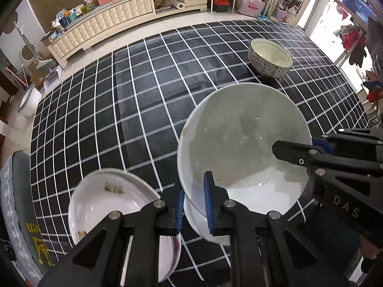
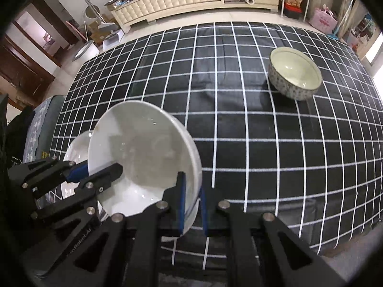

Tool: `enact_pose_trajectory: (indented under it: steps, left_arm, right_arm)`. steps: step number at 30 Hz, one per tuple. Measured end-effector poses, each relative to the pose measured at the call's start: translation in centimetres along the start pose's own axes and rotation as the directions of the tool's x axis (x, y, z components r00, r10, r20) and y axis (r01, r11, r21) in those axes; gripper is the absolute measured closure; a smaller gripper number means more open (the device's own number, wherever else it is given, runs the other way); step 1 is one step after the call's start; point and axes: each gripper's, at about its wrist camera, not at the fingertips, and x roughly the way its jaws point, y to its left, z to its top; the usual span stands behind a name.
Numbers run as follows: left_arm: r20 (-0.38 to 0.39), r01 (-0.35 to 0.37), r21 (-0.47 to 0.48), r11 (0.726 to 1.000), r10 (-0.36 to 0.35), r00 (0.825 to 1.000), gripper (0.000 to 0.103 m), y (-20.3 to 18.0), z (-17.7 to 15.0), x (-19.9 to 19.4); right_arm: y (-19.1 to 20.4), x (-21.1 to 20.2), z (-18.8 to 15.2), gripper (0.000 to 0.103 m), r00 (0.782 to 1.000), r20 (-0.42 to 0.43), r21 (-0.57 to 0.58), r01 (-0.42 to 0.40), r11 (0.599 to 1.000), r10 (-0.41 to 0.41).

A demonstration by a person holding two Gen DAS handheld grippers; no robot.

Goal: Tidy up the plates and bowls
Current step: 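Carry the second white bowl with both grippers over the first bowl, then lower the second white bowl into the first bowl and open both grippers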

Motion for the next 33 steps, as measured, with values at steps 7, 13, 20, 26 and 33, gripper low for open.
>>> enact_pose_trajectory:
  steps: [7,13,20,26,33]
  left_arm:
    - [-0.016,-0.006,0.000,1.000,0.006,1.000,0.089,-0.3,-2.3,0.1]
    - [-0.032,-0.006,-0.005,1.000,0.006,0.999,0.089,-0.1,-3.6,0.4]
    - [-0.062,-0.001,-0.007,1.000,0.000,0.998,0.090,-0.2,-4.1,1.6]
    - [-0.068,0.008,-0.016,1.000,-0.010,0.998,0.090,-0.3,-4.3,2.1]
    - [-0.076,0.015,-0.012,1.000,-0.016,0.997,0.089,-0.2,-4.3,2.1]
  right_arm:
    - [0.8,0.6,-2.1,0.089,1.000,-0.027,0.002,0.003,1.000,-0.003]
    - [0.8,1.4,-3.4,0.089,0.998,-0.056,0.015,-0.010,1.000,0.011]
    - [0.6,2.4,-3.8,0.089,0.996,-0.090,0.020,-0.002,1.000,0.004]
    - [0.9,2.6,-3.8,0.089,0.995,-0.102,-0.003,0.013,1.000,-0.013]
    - [1.4,2.7,-3.5,0.088,0.991,-0.120,-0.045,0.055,0.997,-0.060]
